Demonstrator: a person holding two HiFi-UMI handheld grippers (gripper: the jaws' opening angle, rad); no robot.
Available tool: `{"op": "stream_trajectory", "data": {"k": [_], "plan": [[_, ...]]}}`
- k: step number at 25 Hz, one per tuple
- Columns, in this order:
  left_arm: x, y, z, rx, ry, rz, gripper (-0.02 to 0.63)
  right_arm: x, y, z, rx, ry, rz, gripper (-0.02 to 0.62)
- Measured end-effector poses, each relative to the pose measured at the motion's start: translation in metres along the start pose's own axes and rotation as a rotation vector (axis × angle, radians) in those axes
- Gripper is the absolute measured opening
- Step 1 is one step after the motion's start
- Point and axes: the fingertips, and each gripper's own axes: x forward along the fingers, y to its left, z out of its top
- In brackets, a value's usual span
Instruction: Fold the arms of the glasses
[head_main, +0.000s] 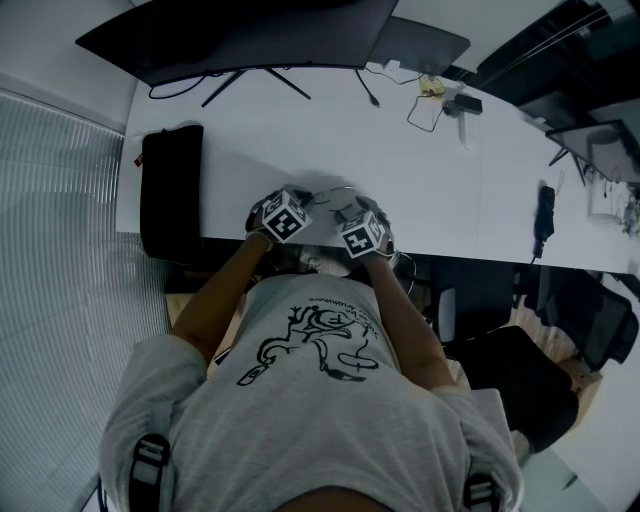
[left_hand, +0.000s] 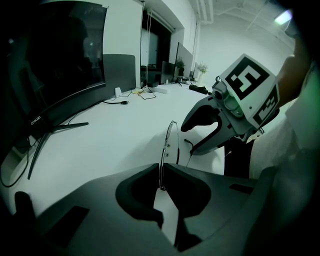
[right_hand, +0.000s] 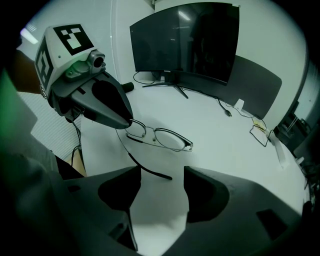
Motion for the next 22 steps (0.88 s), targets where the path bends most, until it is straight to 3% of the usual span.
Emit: {"op": "stream_trajectory", "data": {"k": [22], "plan": [[0.008,-0.014,-0.008,0.104,0.074,-0.022,0.038,0.004,-0.004,-0.006,0.003,0.014,-0.004,0.275]]}}
